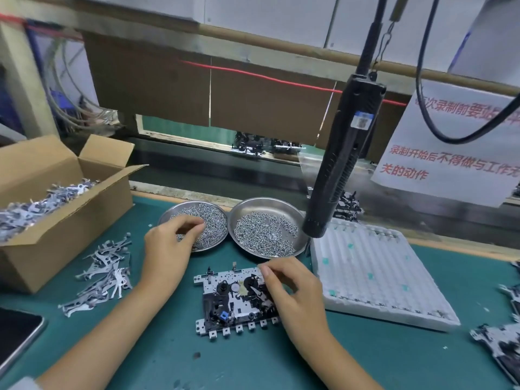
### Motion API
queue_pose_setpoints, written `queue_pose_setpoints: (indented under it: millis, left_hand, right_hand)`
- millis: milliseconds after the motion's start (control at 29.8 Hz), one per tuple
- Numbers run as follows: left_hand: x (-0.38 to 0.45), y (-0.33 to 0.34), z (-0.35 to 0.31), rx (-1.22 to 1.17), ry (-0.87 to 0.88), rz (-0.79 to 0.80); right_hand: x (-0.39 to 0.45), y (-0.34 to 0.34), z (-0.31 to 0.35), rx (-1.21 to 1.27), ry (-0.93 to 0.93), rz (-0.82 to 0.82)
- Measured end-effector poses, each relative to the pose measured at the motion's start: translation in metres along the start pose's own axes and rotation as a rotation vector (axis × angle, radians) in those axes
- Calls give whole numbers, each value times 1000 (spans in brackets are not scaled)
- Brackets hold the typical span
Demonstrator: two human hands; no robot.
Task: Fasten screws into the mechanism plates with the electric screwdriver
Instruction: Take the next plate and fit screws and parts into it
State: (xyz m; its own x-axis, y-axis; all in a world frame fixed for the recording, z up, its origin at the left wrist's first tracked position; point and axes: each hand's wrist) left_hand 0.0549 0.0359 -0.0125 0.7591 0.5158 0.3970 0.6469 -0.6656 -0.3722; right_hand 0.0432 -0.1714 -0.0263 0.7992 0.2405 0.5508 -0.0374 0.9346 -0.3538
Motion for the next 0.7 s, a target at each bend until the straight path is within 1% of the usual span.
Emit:
queue_pose_setpoints:
  millis: [34, 101, 168, 235, 403, 470, 570, 705]
  left_hand:
    - [-3, 0, -4, -59, 32, 15]
    - [-11, 2, -14, -118, 144, 40]
    - [-20, 6, -21, -99, 301, 55]
    - [-26, 11, -19, -63, 464, 62]
    - [-28, 18, -14, -1, 736, -11]
    - [-29, 20, -14, 34, 802, -37]
    - [-32, 24, -13, 88, 850, -69]
    - [-34, 23, -17, 86, 838, -105]
  right_hand:
    - [7, 1, 3, 58, 47, -26]
    - [24, 4, 10, 265, 206, -60]
    - [37, 8, 17, 438, 325, -10]
    - [41, 10, 19, 527, 362, 69]
    - [40, 4, 14, 615, 415, 131]
    - [39, -1, 12, 634, 441, 185]
    - [37, -5, 9, 620, 476, 228]
    - [36, -7, 9, 595, 406, 212]
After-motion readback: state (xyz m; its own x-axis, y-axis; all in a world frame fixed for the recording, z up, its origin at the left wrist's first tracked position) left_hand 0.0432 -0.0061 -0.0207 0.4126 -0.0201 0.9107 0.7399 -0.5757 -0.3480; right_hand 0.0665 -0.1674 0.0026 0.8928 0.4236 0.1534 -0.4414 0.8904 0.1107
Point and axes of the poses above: each hand's wrist, its own x-axis towards the middle knuckle, its own y-axis out of the palm, z = x × y, and after that the axes turned 6 degrees about -y, right-handed
